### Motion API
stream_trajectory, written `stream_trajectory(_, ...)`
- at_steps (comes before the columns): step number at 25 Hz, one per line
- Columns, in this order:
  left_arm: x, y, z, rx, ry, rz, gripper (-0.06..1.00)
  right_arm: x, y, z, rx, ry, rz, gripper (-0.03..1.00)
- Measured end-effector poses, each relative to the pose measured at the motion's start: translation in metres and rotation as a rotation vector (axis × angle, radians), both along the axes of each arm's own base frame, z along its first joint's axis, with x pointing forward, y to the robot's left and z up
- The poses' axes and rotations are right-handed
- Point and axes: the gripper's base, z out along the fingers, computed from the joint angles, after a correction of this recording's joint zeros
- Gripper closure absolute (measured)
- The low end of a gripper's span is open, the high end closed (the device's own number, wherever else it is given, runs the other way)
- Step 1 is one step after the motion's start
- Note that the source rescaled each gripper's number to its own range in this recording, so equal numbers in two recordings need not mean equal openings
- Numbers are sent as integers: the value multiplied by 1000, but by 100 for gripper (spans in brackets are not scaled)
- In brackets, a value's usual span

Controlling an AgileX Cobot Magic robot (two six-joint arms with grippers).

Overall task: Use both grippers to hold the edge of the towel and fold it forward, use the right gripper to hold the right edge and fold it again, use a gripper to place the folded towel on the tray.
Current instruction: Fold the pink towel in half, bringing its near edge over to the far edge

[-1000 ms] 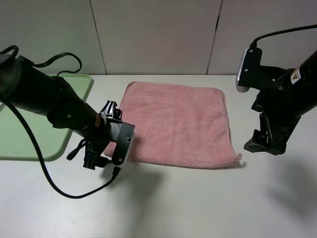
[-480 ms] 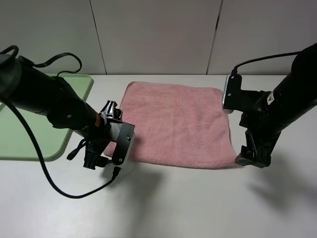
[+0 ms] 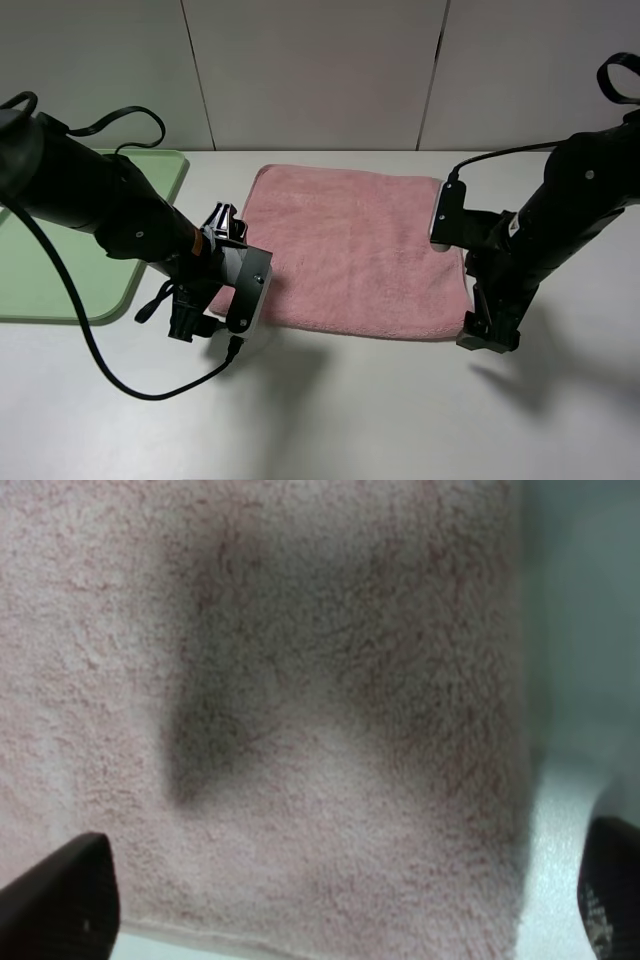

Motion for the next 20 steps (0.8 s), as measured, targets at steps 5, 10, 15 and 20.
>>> stream_trajectory(5, 0, 0, 0, 0, 0, 0, 3, 3, 2, -13, 2, 17, -12, -3)
stream_trajectory(10, 0, 0, 0, 0, 0, 0, 3, 6, 3, -25, 4, 28, -26, -3)
stream_trajectory(15, 0, 0, 0, 0, 0, 0, 3, 5, 3, -36, -11, 63, -26, -3)
stream_trajectory(20, 0, 0, 0, 0, 1, 0, 3, 5, 3, -41, -14, 76, -31, -3)
